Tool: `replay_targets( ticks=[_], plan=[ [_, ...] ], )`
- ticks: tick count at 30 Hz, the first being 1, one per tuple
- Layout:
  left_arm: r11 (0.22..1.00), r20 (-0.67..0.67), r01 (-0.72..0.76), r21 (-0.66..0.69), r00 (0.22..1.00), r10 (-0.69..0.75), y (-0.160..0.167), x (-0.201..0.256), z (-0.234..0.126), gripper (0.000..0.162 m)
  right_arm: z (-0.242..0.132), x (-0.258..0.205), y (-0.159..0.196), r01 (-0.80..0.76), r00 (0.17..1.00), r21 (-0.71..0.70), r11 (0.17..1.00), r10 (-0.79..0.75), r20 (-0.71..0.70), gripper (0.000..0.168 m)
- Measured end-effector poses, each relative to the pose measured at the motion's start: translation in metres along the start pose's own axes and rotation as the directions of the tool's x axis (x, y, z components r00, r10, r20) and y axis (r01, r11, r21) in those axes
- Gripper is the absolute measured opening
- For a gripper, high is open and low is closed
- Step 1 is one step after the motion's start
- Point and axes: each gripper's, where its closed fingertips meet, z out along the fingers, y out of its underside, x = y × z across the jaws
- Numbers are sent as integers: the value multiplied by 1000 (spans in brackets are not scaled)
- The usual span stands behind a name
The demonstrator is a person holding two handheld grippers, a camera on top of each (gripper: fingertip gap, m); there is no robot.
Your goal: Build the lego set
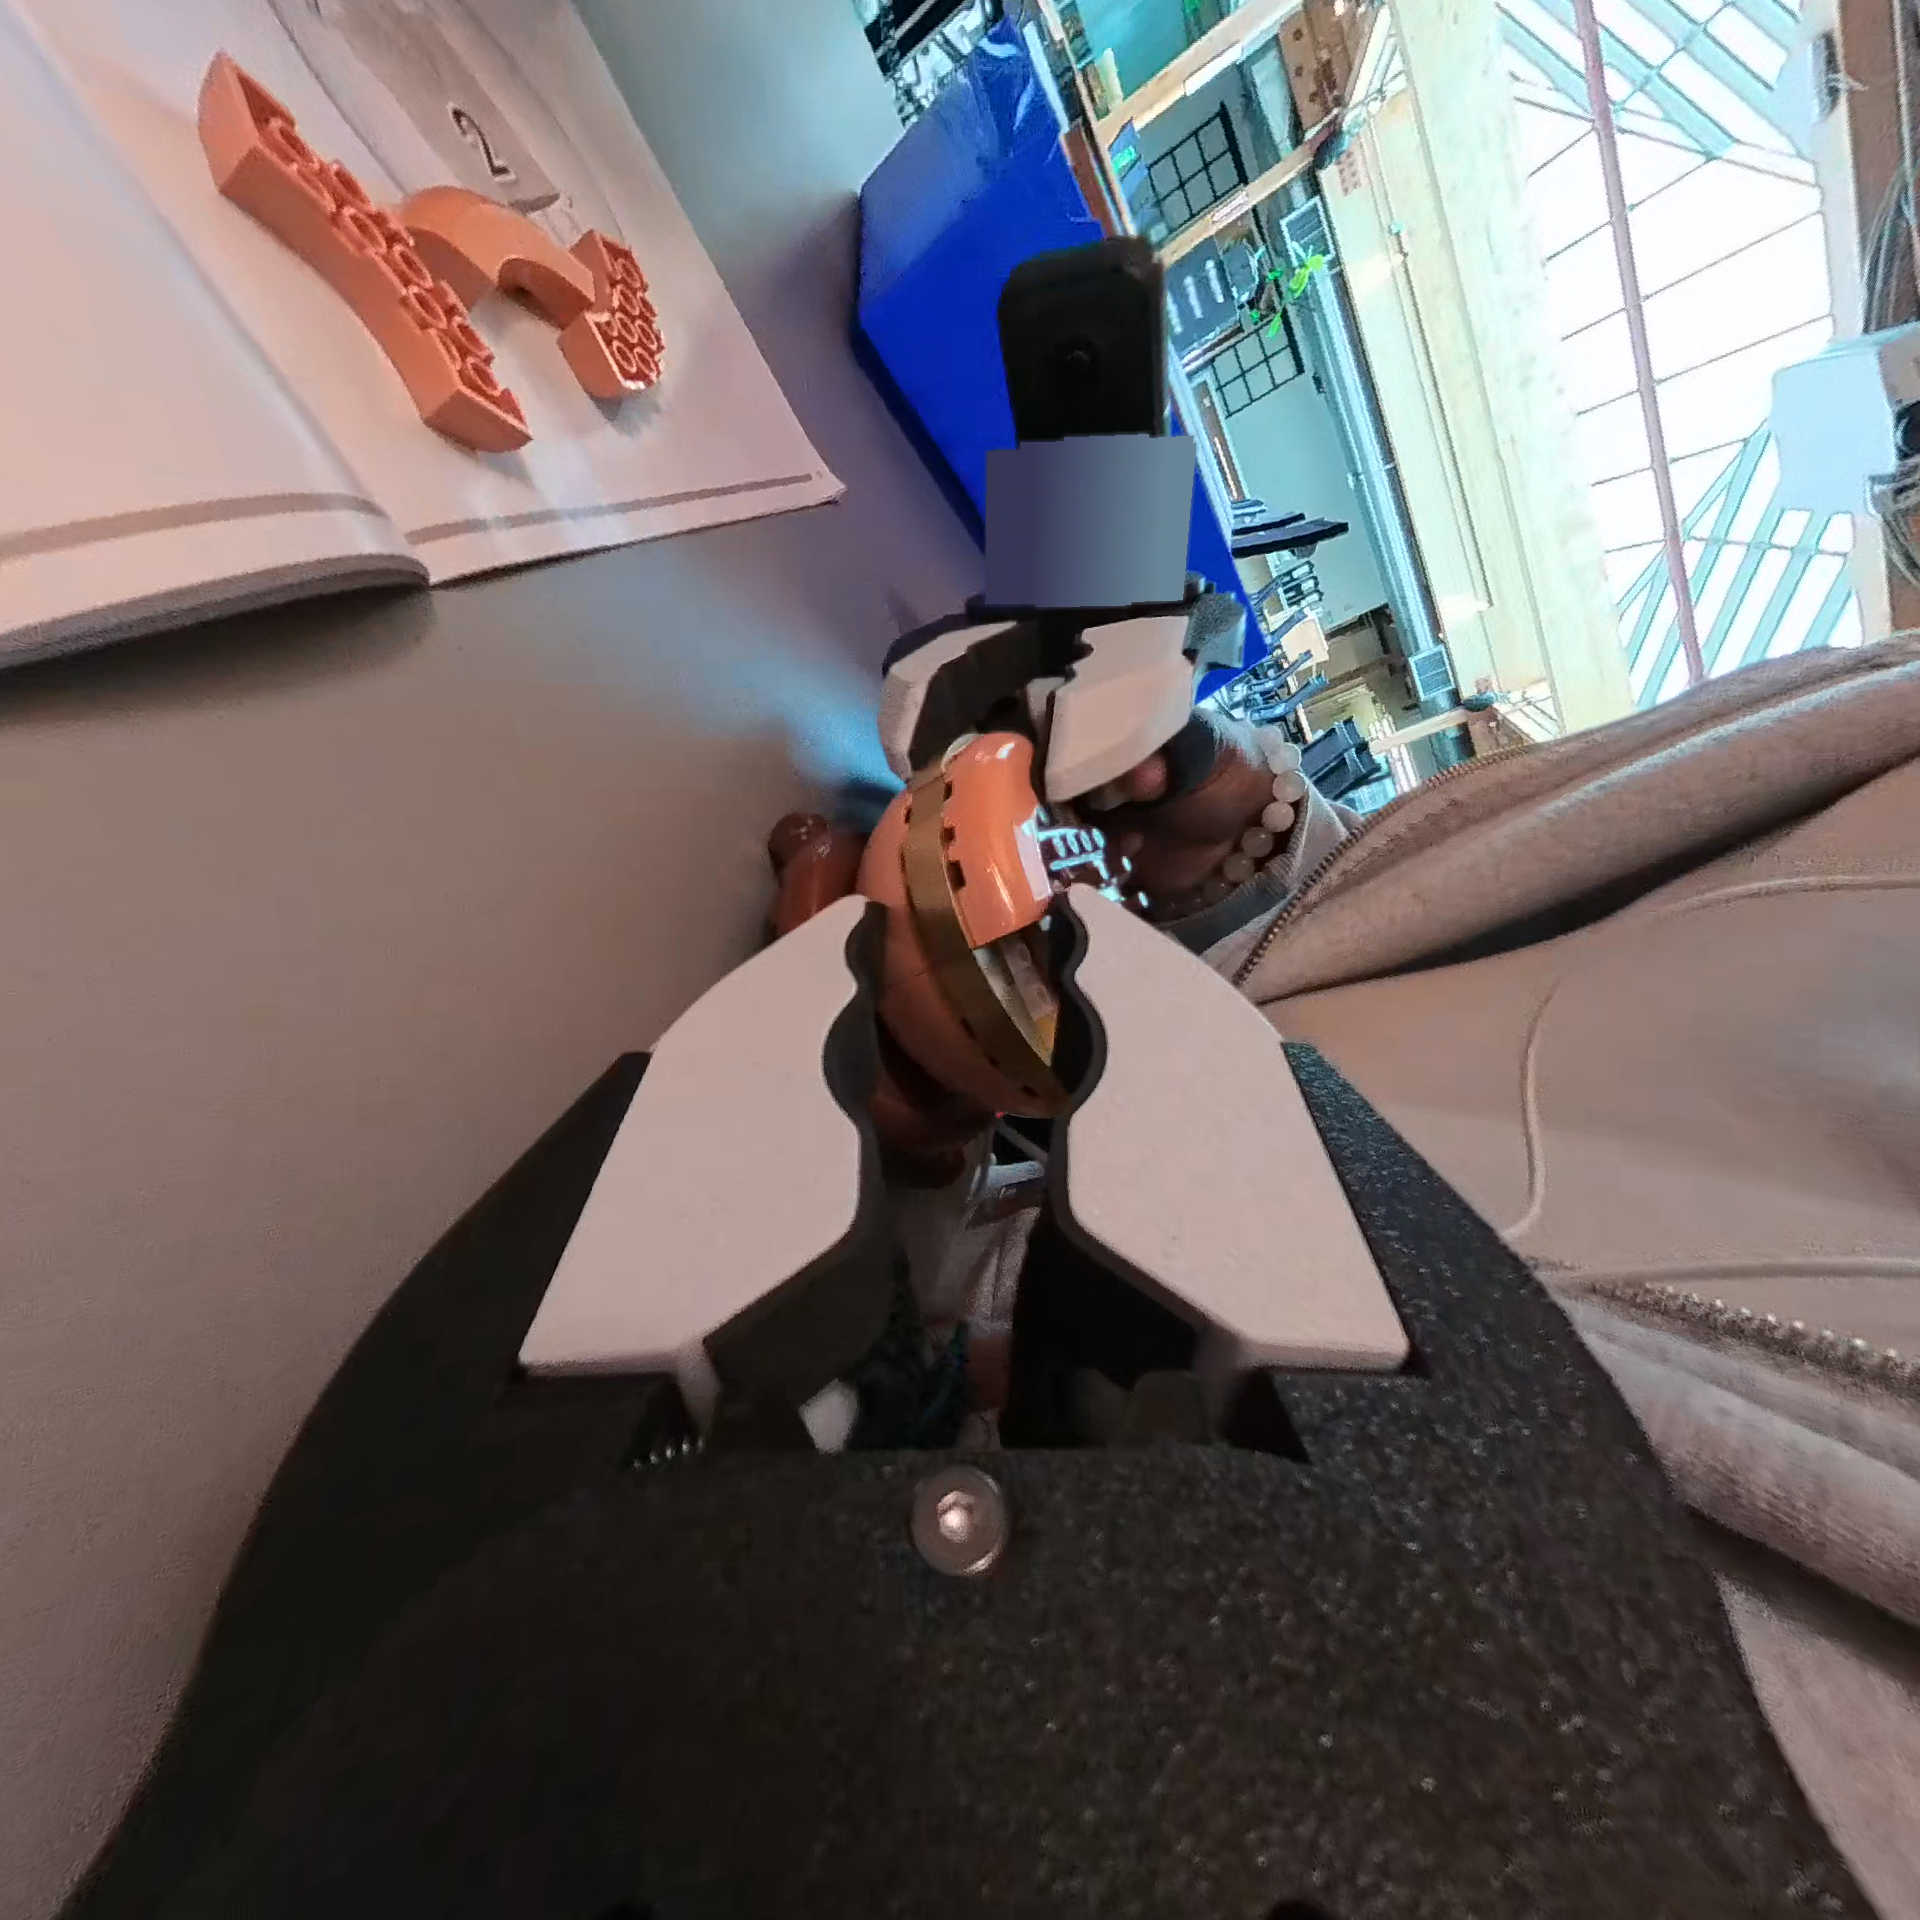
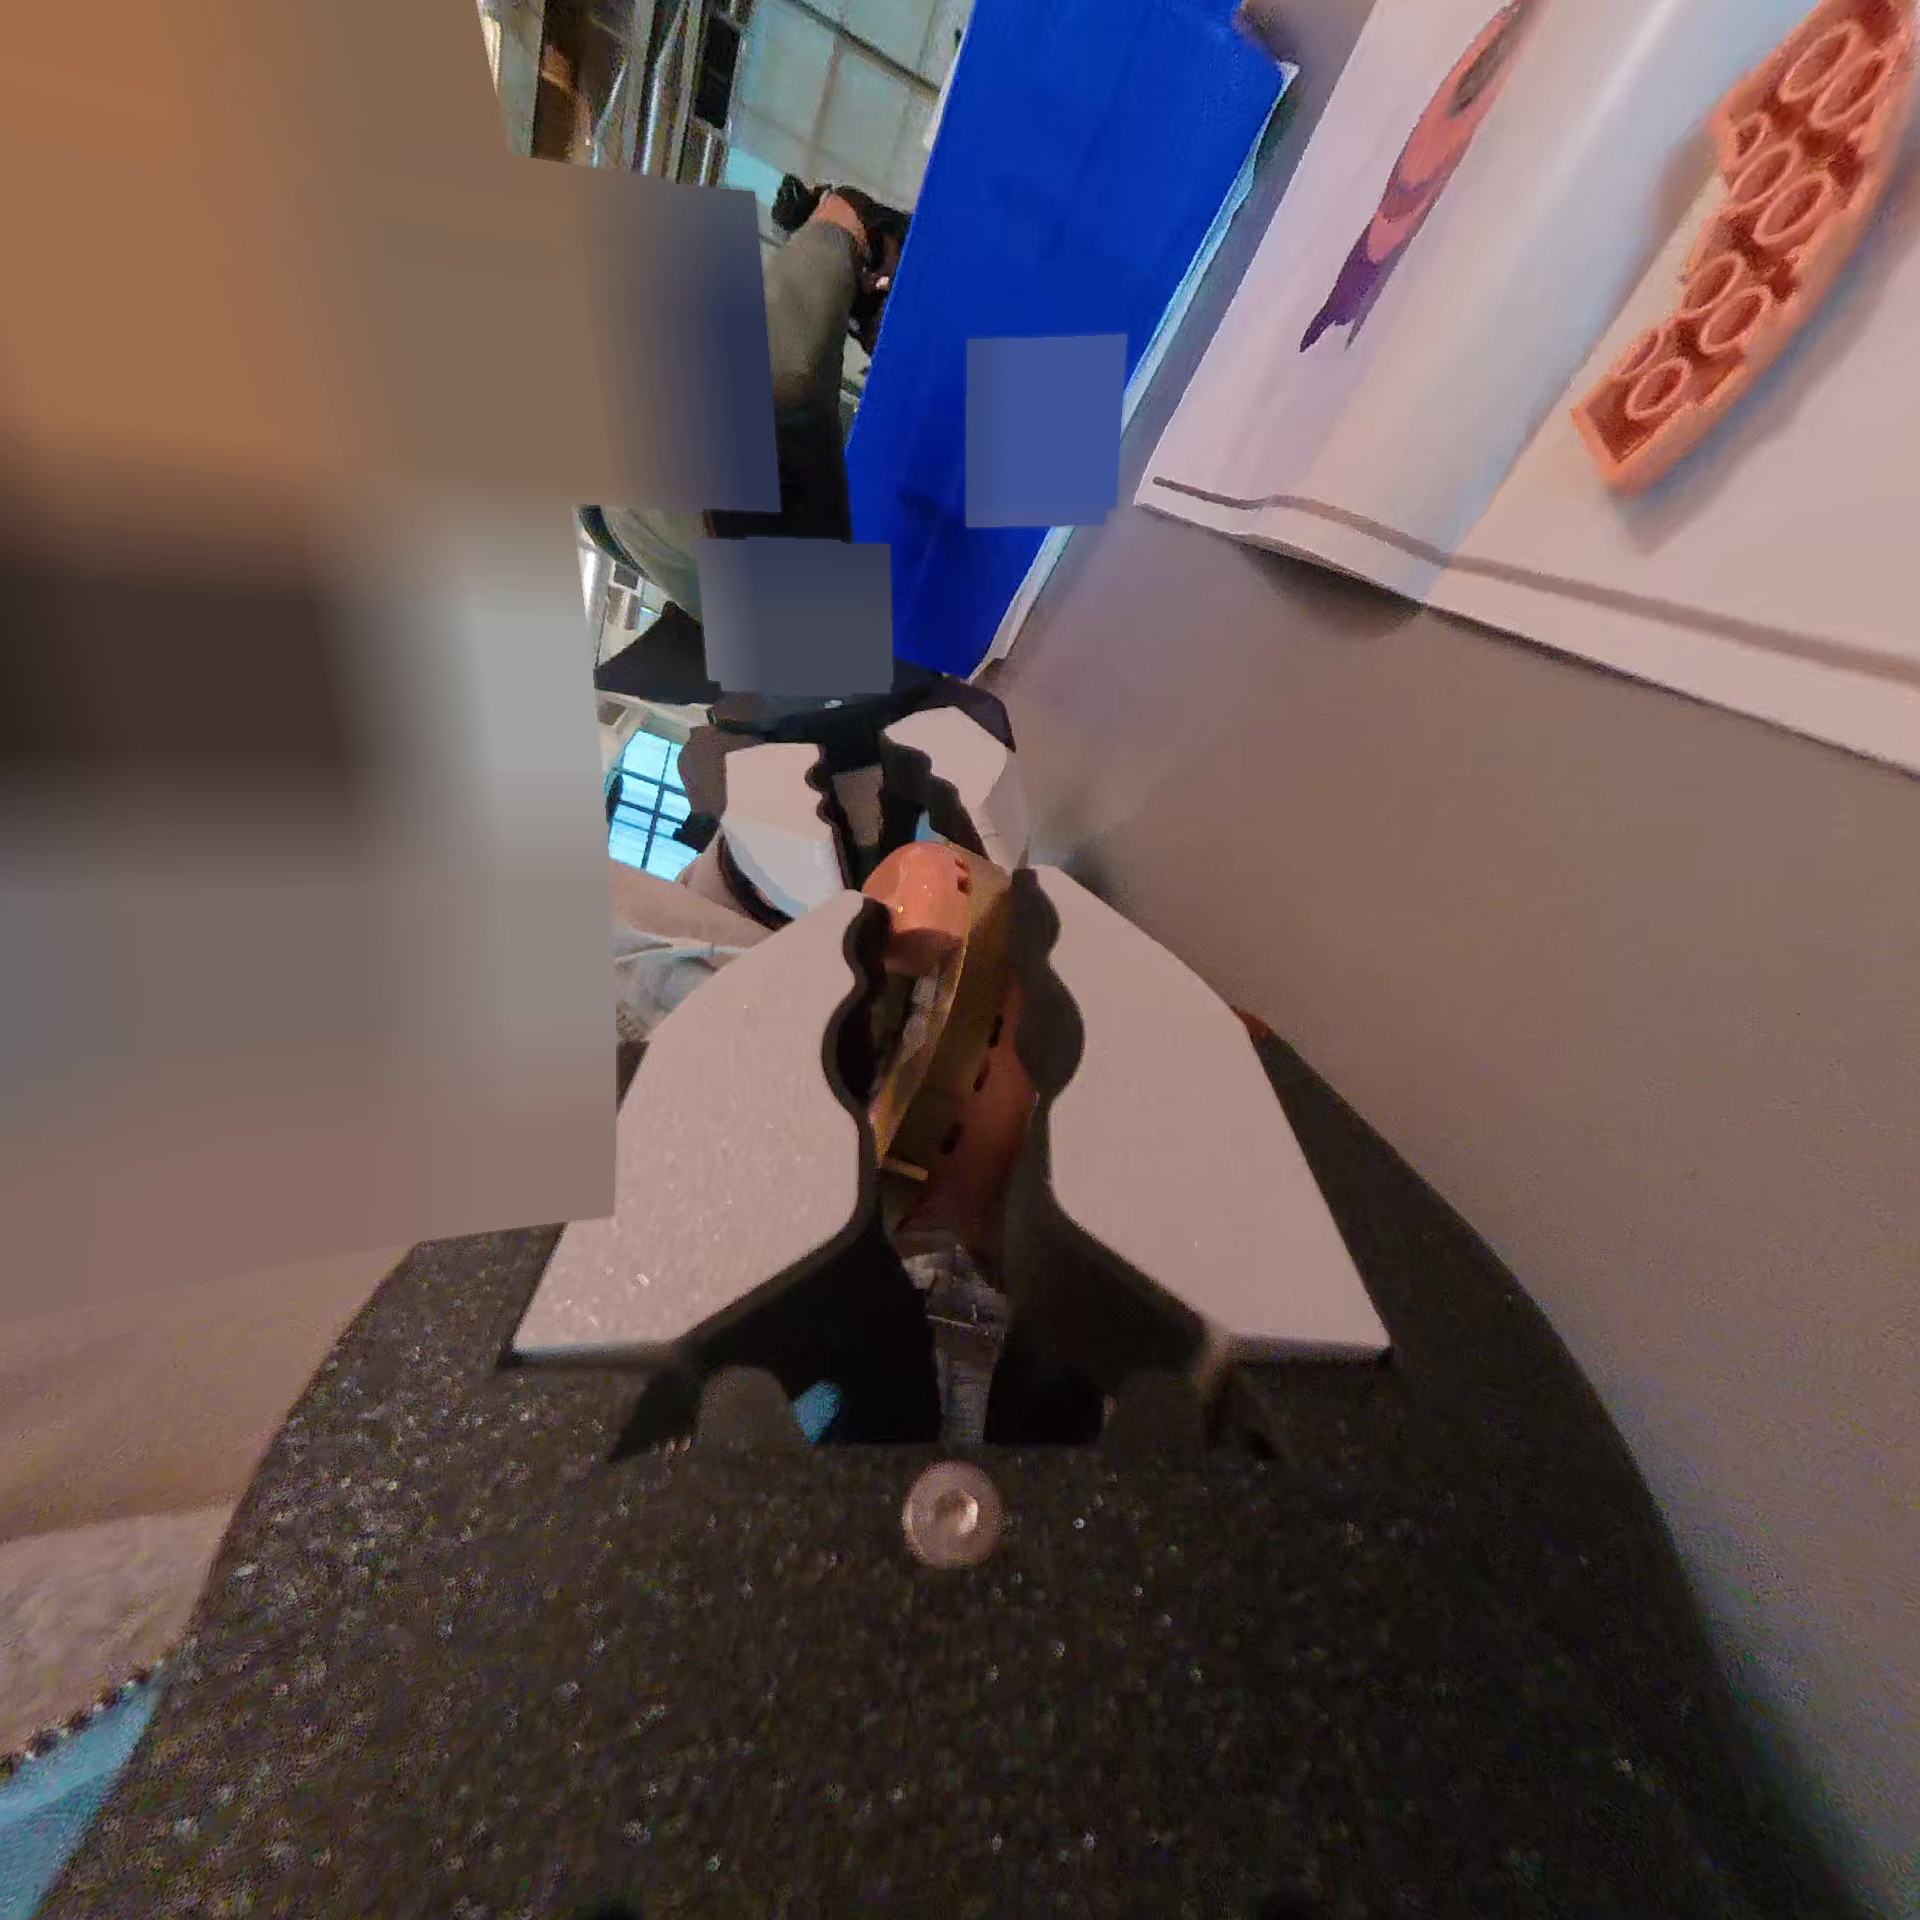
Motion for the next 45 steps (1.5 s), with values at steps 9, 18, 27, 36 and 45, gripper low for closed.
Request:
replay_targets(
  ticks=[9, 18, 27, 36, 45],
  plan=[
    [996, 8, -90, -17, 996, 90, 1, 5, 1, 27, -6, -4, 5, -27, 999, -62, 998, 29, 33, 32],
    [955, -10, -227, 191, 972, 234, -27, 21, -20, 43, -53, -66, -49, 694, 704, 338, 636, -697, -135, 41],
    [695, 233, -715, -71, 666, 709, -15, 17, -30, 62, -70, 3, -75, 798, 288, -381, 468, -850, -441, 27],
    [736, 412, -675, 58, 688, 598, -49, 11, -62, 48, -3, 77, -67, 441, 533, -565, 697, -710, -460, 50],
    [695, 437, -717, 43, 639, 632, -58, -7, -68, 44, 1, 99, -83, 509, 400, -542, 669, -741, -539, 19]
  ],
)
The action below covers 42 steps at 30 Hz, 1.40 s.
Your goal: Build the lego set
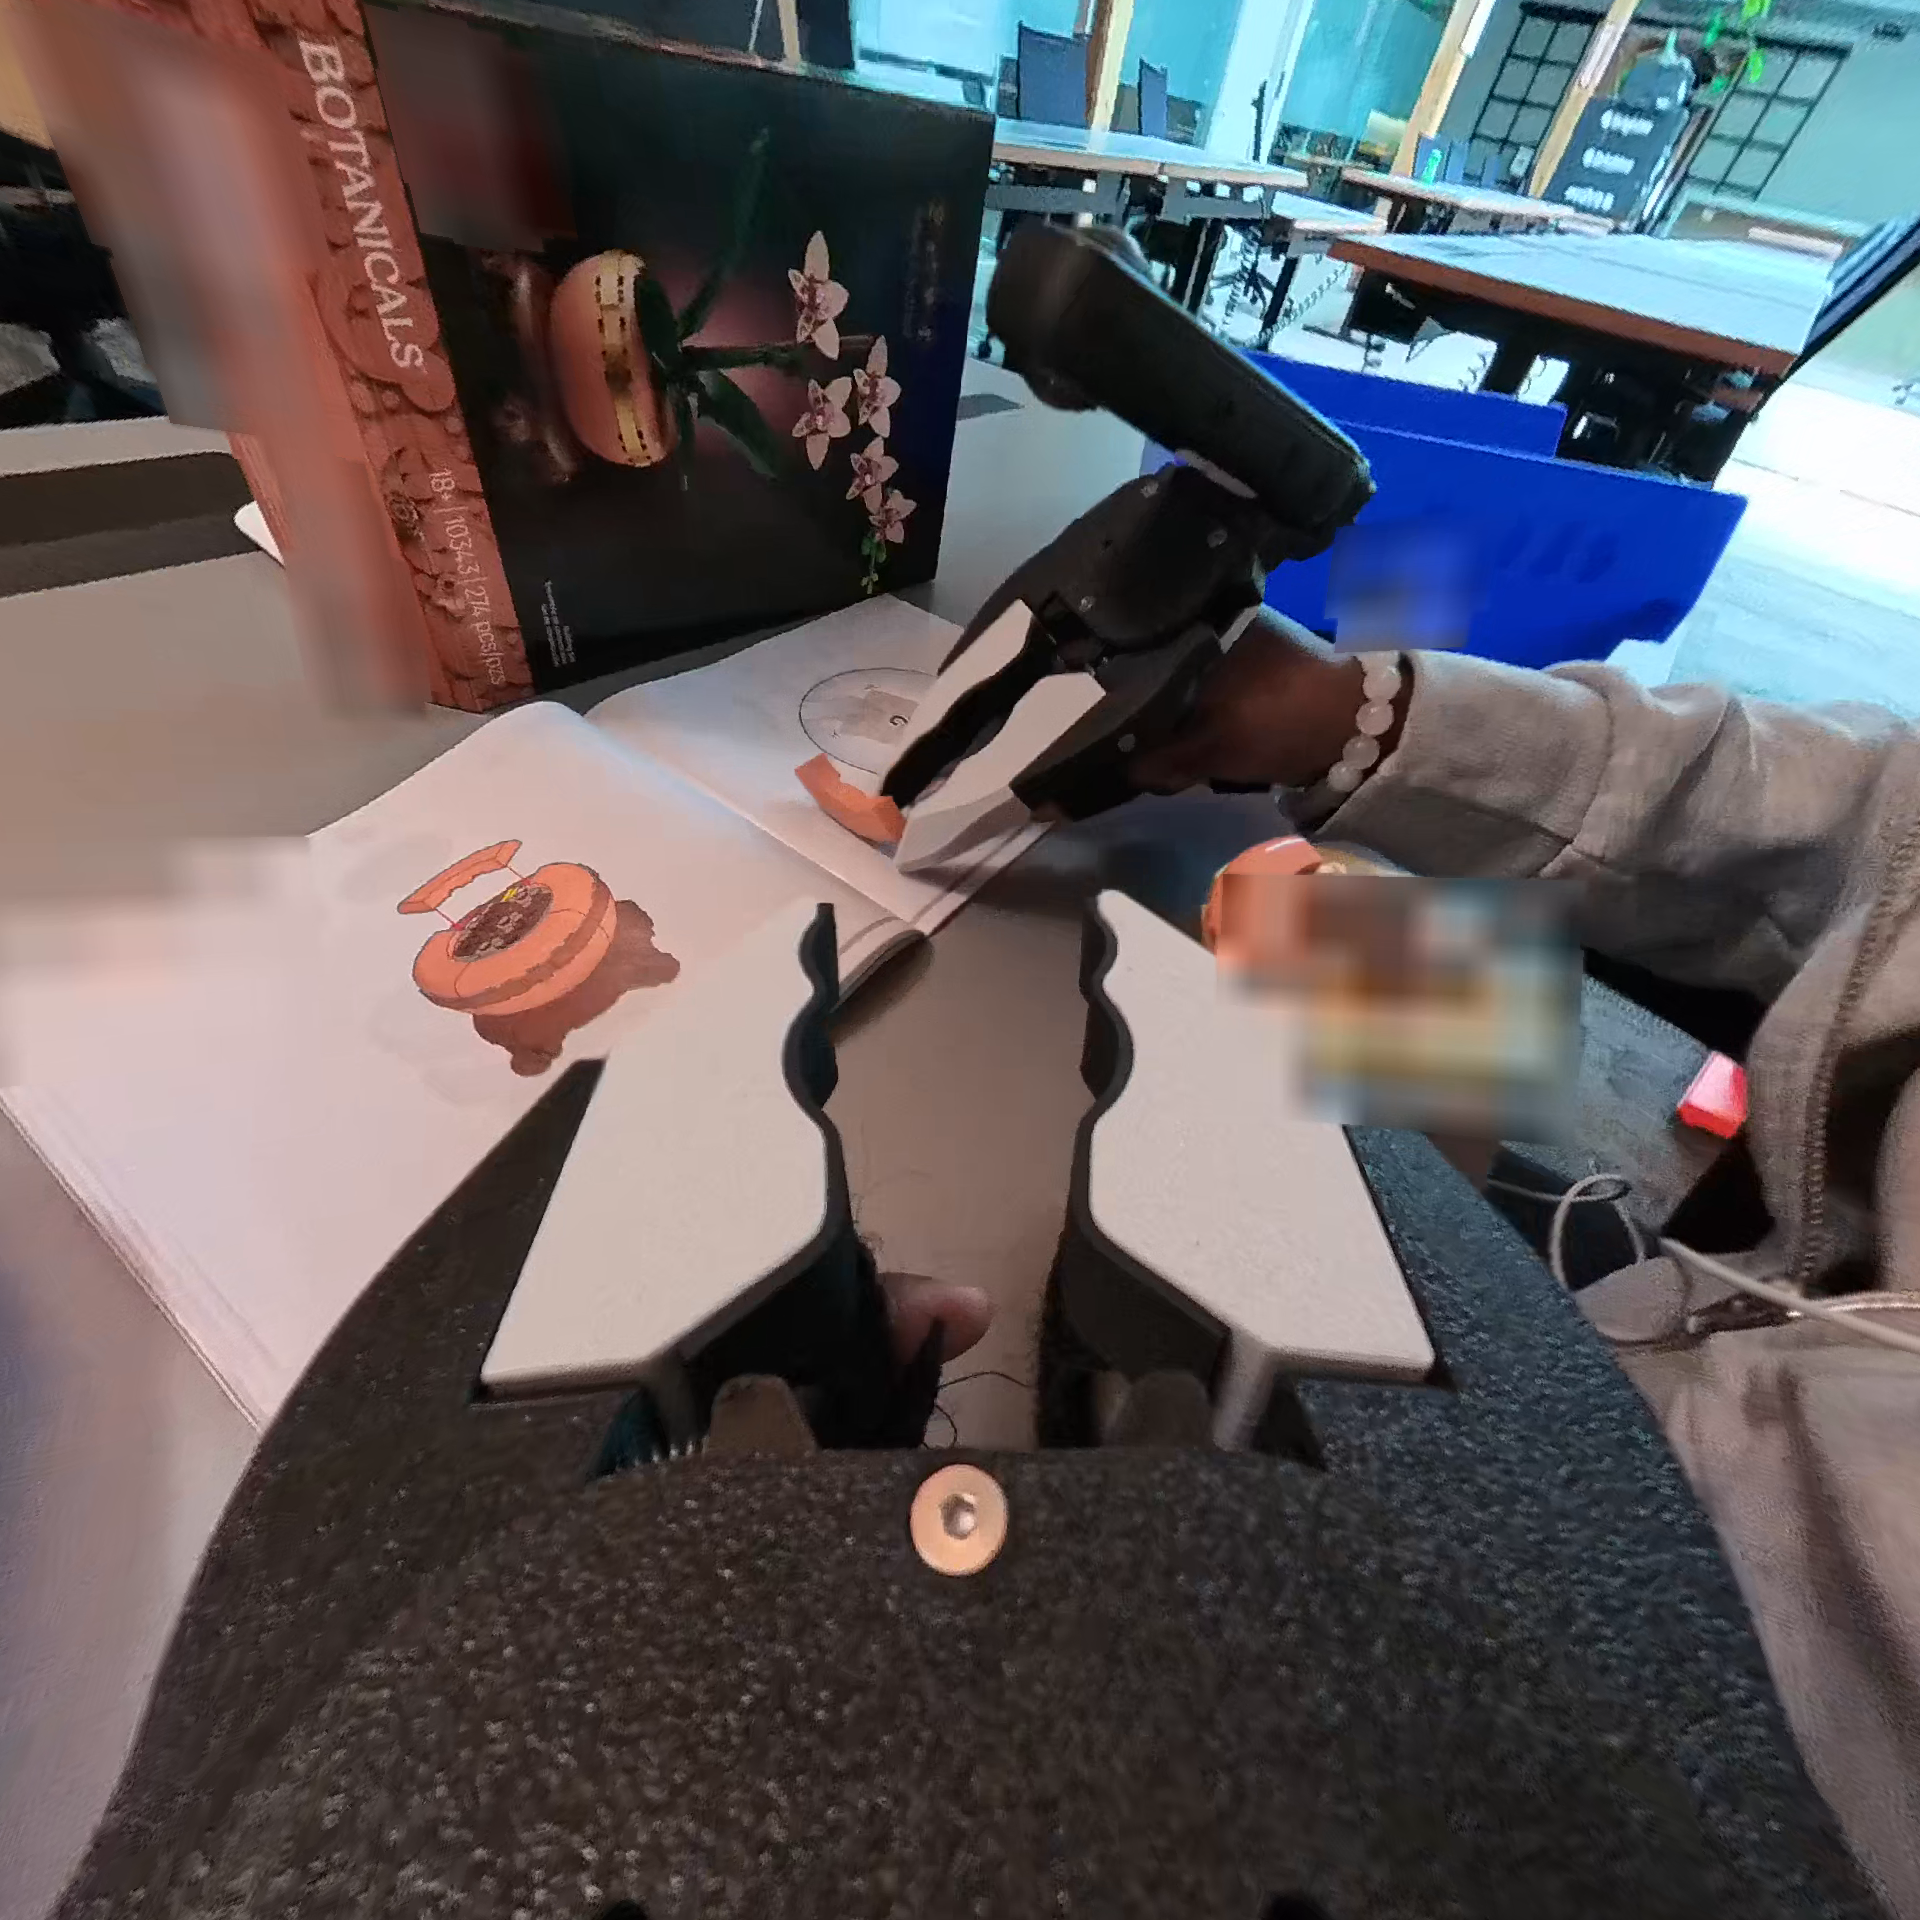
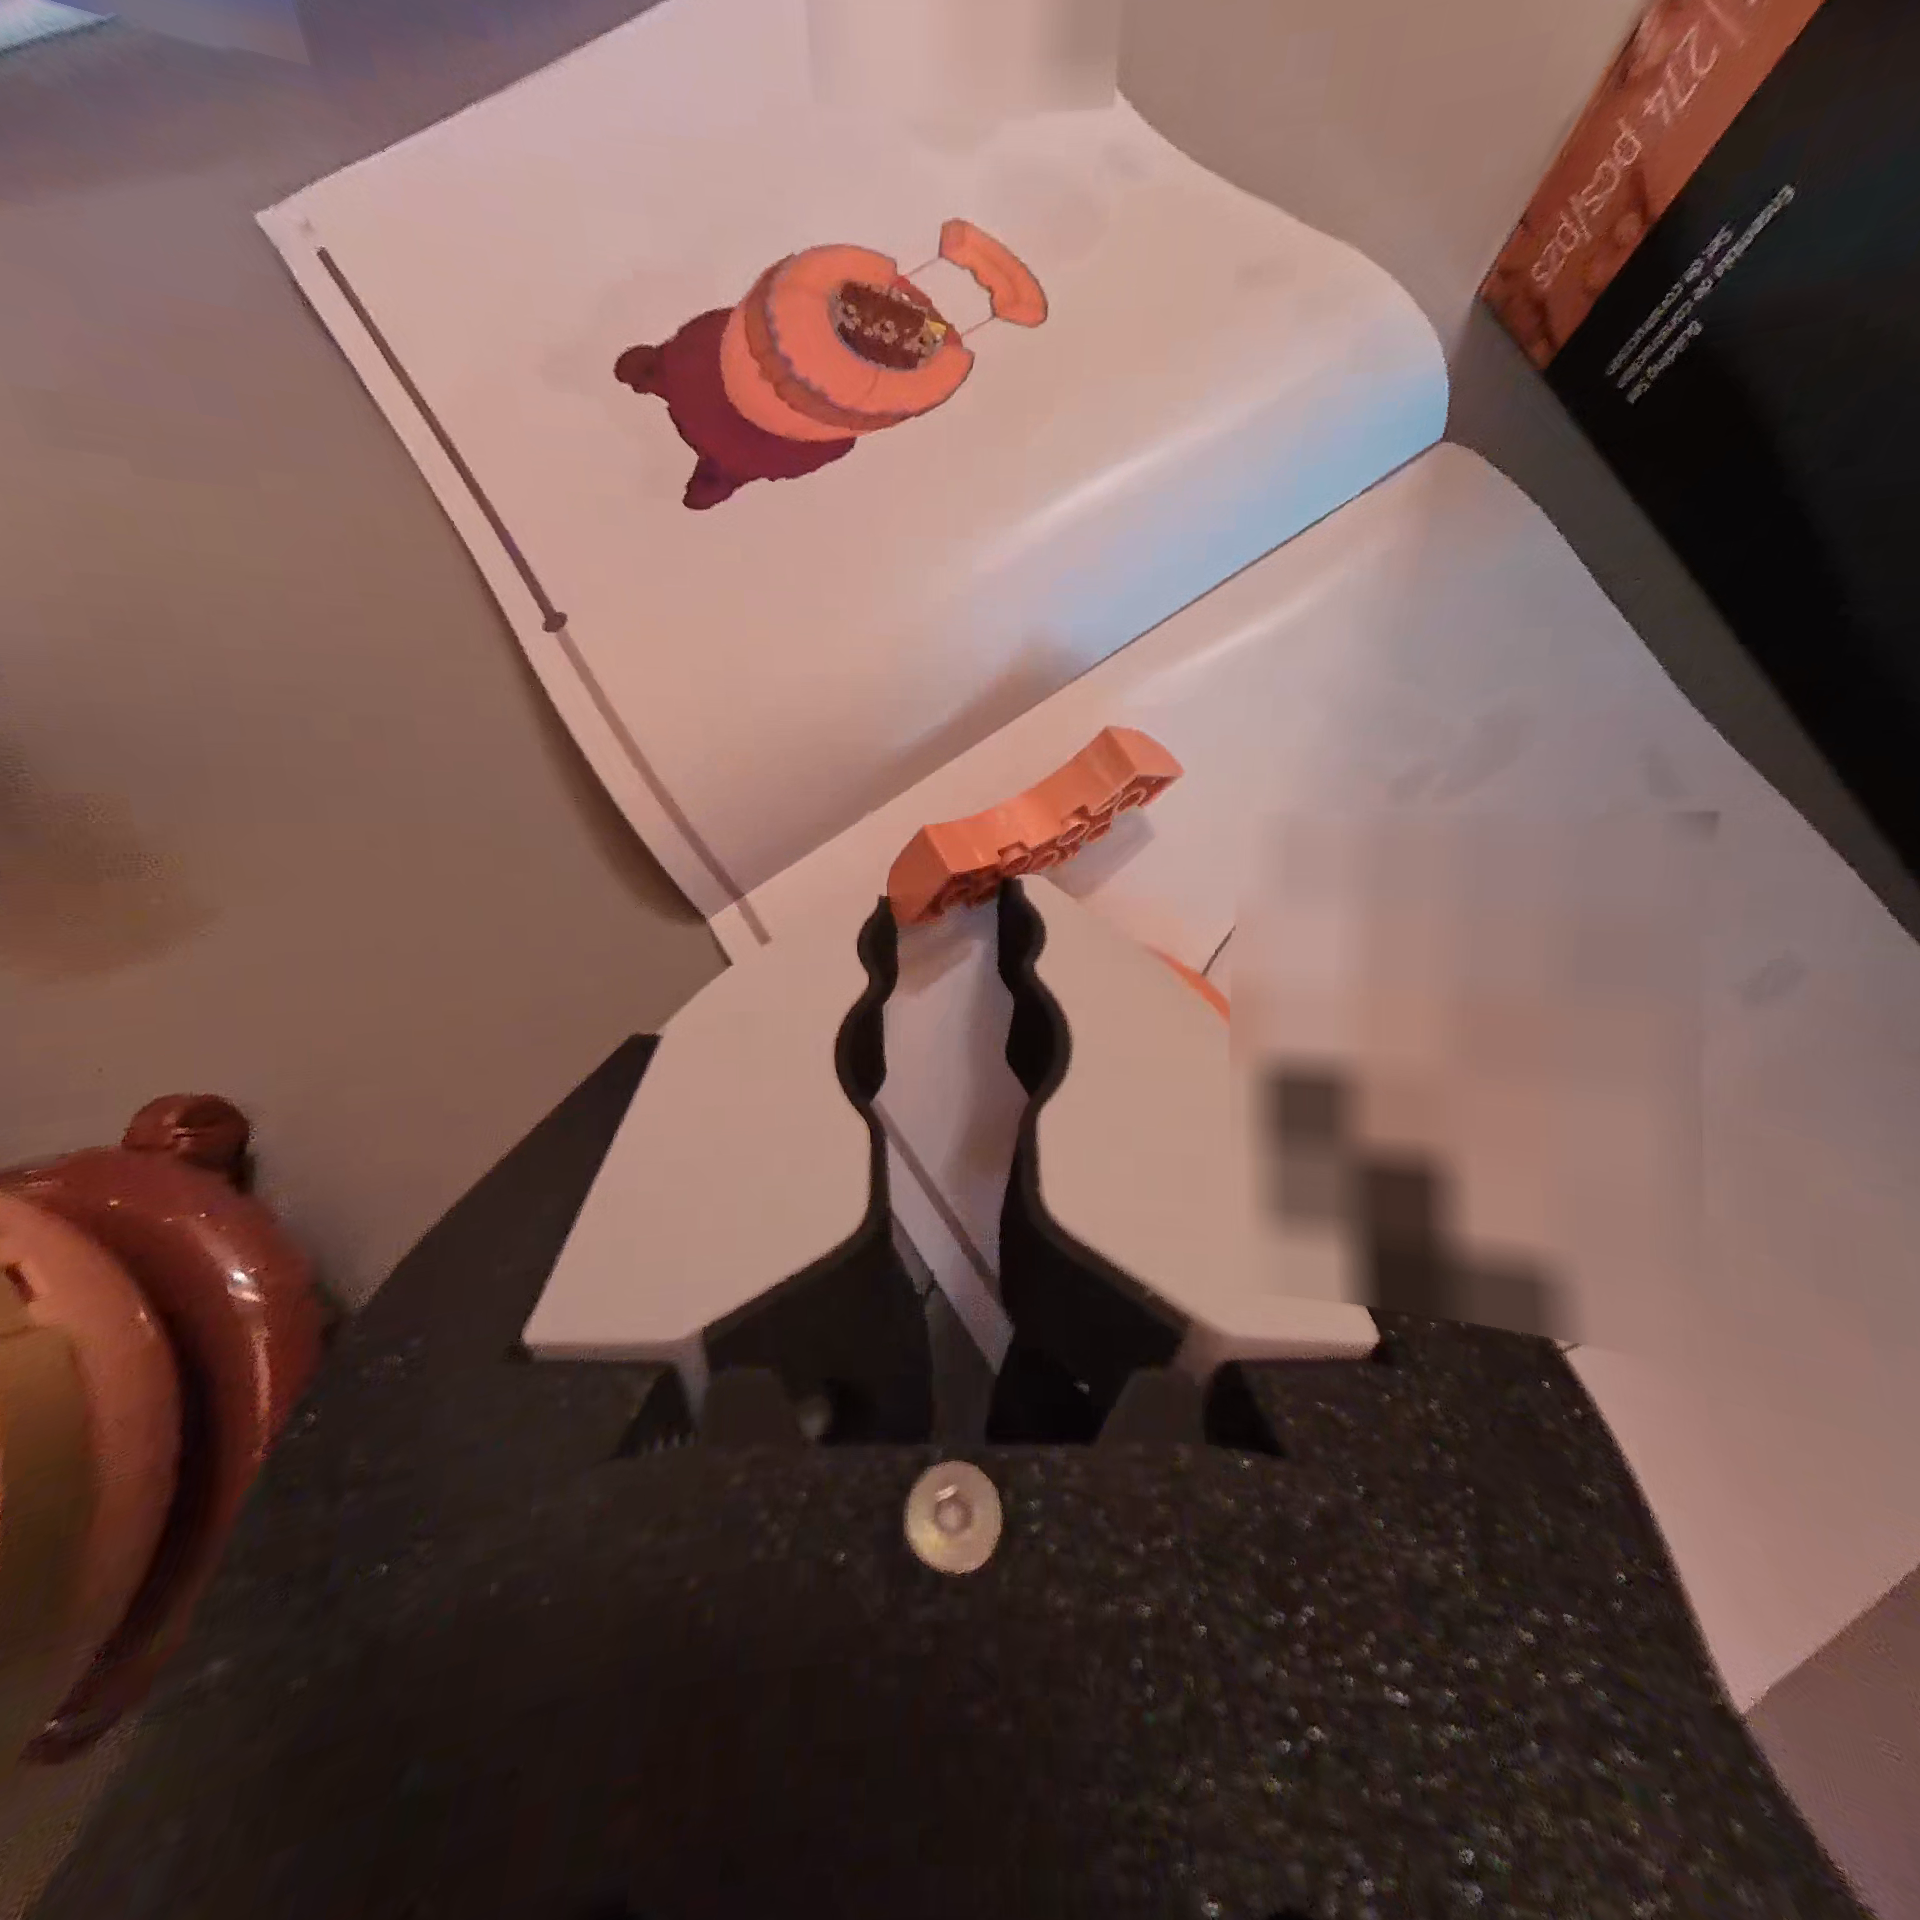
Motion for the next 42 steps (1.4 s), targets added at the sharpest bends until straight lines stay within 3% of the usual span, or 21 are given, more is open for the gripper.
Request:
replay_targets(
  ticks=[2, 5, 7, 9, 10, 12, 15, 18, 21, 24, 27, 29, 31, 35, 42],
  plan=[
    [999, -1, -48, -16, 999, 48, 2, -3, 7, 44, -5, -5, -9, -48, 996, 75, 996, 41, 85, 18],
    [999, -19, -31, -20, 999, 31, 5, -9, 24, 38, -36, -35, -45, -216, 912, 301, 929, 82, 402, 17],
    [988, -128, 153, 19, 980, -150, -4, -2, 35, 34, -73, -57, -72, -333, 802, 434, 837, 9, 598, 17],
    [895, -362, 435, 94, 853, -376, -33, 12, 35, 34, -102, -75, -86, -357, 744, 529, 770, -108, 660, 16],
    [819, -477, 563, 108, 753, -454, -49, 16, 32, 31, -108, -80, -88, -342, 745, 556, 757, -142, 651, 4],
    [712, -605, 697, 83, 603, -520, -67, 18, 28, 30, -118, -94, -91, -288, 750, 614, 735, -226, 622, 4],
    [704, -667, 707, 71, 559, -494, -74, 32, 27, 28, -99, -97, -84, -270, 788, 519, 811, -124, 603, 4],
    [718, -563, 679, 151, 656, -502, -70, 22, 41, 10, -85, -102, -79, -249, 805, 481, 841, -97, 585, 0],
    [728, -564, 675, 124, 651, -508, -66, 19, 47, 9, -79, -97, -76, -258, 809, 457, 851, -68, 584, 1],
    [747, -542, 657, 102, 667, -512, -60, 13, 47, 8, -87, -93, -67, -291, 762, 400, 869, -42, 646, 27],
    [803, -536, 596, 19, 684, -495, -51, 14, 39, 9, -106, -78, -66, -274, 771, 422, 864, -65, 633, 36],
    [838, -521, 545, -36, 705, -481, -46, 17, 35, 9, -117, -78, -71, -177, 781, 439, 881, -146, 607, 36],
    [869, -496, 488, -85, 736, -462, -42, 23, 32, 9, -118, -87, -70, 16, 790, 431, 902, -276, 548, 36],
    [870, -467, 474, -138, 743, -479, -41, 35, 30, 9, -108, -90, -69, 385, 798, 410, 827, -521, 303, 33],
    [877, -481, 438, -195, 737, -475, -39, 58, 28, 9, -107, -101, -60, 581, 738, 370, 725, -661, 136, 19]
  ],
)
